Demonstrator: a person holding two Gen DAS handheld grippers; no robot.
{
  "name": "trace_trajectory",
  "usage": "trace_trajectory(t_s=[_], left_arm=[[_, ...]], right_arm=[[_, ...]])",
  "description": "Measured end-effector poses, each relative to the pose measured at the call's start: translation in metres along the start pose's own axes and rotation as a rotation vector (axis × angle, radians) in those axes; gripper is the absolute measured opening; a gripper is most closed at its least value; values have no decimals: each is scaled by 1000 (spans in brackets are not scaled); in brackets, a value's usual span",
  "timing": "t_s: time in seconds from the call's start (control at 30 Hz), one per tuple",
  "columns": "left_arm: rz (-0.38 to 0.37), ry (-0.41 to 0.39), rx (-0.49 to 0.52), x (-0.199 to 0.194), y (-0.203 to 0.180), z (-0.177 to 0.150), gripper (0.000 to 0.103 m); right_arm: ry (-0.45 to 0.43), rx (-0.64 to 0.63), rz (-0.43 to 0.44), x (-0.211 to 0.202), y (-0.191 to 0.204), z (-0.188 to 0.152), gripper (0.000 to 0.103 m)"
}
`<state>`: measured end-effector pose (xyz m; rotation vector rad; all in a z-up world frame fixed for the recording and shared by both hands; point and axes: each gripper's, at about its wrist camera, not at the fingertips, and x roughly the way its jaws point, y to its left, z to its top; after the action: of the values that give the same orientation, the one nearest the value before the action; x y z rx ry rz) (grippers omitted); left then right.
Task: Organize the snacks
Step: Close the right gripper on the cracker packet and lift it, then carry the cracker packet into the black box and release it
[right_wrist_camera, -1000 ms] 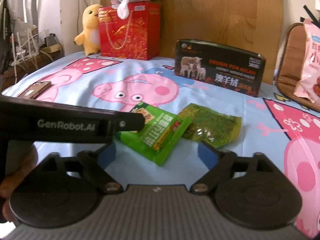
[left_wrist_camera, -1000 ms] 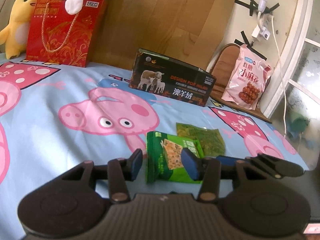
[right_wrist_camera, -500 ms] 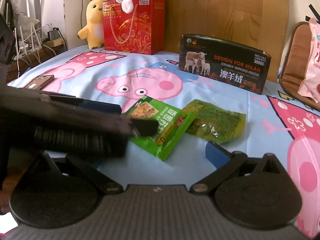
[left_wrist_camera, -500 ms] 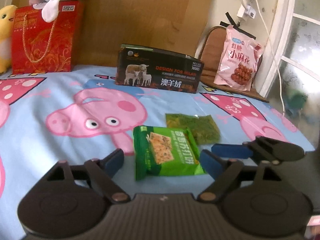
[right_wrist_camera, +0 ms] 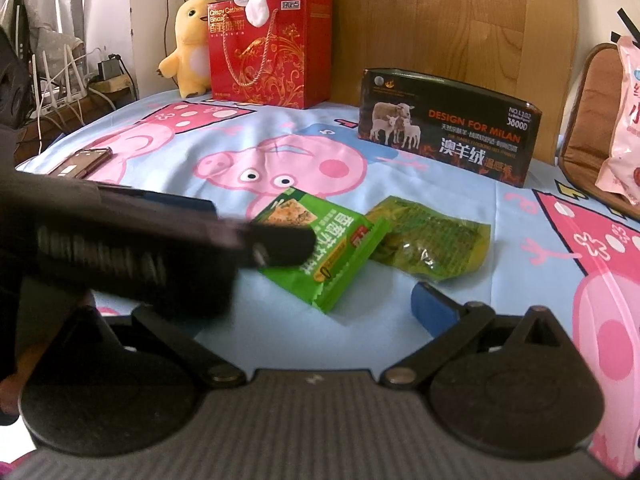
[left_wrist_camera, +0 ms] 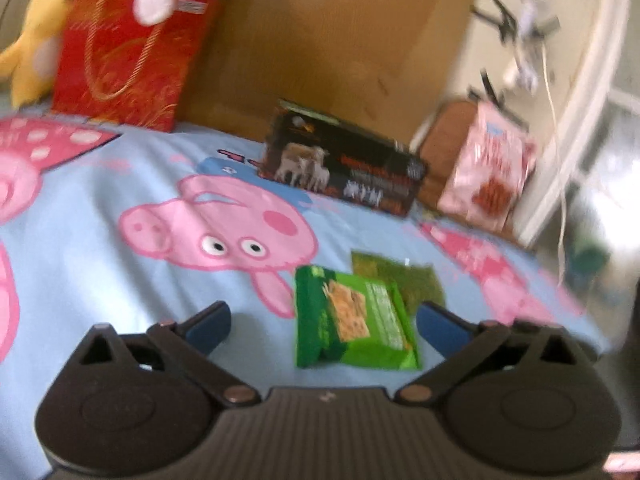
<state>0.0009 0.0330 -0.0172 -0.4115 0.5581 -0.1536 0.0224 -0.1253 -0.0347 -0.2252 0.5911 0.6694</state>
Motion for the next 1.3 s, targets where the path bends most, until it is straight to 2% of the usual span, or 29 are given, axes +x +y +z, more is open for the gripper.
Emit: trace_trajectory(t_s=[0.07,0.17,0.23,0.3,0.37,0.43,0.5,0.57,0.6,0.63,0.67,0.73,0.9,1.07,1.13,1.17,1.2,1.23,1.3], left_arm=[[-2,-34,-79,-8,13,1,102],[-6,-64,-156,-20,29,0,95],[-6,-41,-169,-21,33,4,83],[-21,7,-125,-17,29,10,62],[-44,39,-84,-11,22,15,55],[-67,76,-44,-1,12,18,49],[-60,122,-28,10,5,19,42],[-51,154,-27,18,3,18,35],[-56,164,-28,18,2,18,31],[-68,178,-49,17,3,19,28],[-71,188,-68,15,3,23,27],[-67,169,-34,7,-5,34,27],[-82,73,60,4,-31,89,27],[-115,19,88,46,-53,150,27],[-106,16,94,73,-61,169,28],[-96,6,86,85,-64,176,34],[-83,0,84,99,-66,183,47],[-60,1,88,111,-67,187,50],[23,17,65,124,-62,187,44]], right_arm=[[0,1,1,-1,-2,0,103],[-6,4,-10,-2,-2,-1,103],[-9,13,-11,-2,-4,0,103],[-12,16,-11,-2,-3,0,103],[-17,17,-17,-3,-2,0,101],[-22,5,-26,-3,0,1,92],[-26,-5,-28,-3,1,2,85],[-27,7,-14,0,0,5,73],[-30,10,-7,1,0,7,60],[-28,1,-1,2,0,9,57],[-26,-8,2,2,2,12,54],[-22,-11,31,-3,2,18,45],[-151,-31,6,-21,-8,53,45],[-259,-49,-83,-15,-41,103,45],[-262,-34,-112,-2,-61,122,44],[-259,-23,-122,5,-71,130,44],[-253,-16,-137,14,-81,137,44],[-243,-21,-163,27,-91,144,47],[-179,-15,-219,55,-110,151,51]])
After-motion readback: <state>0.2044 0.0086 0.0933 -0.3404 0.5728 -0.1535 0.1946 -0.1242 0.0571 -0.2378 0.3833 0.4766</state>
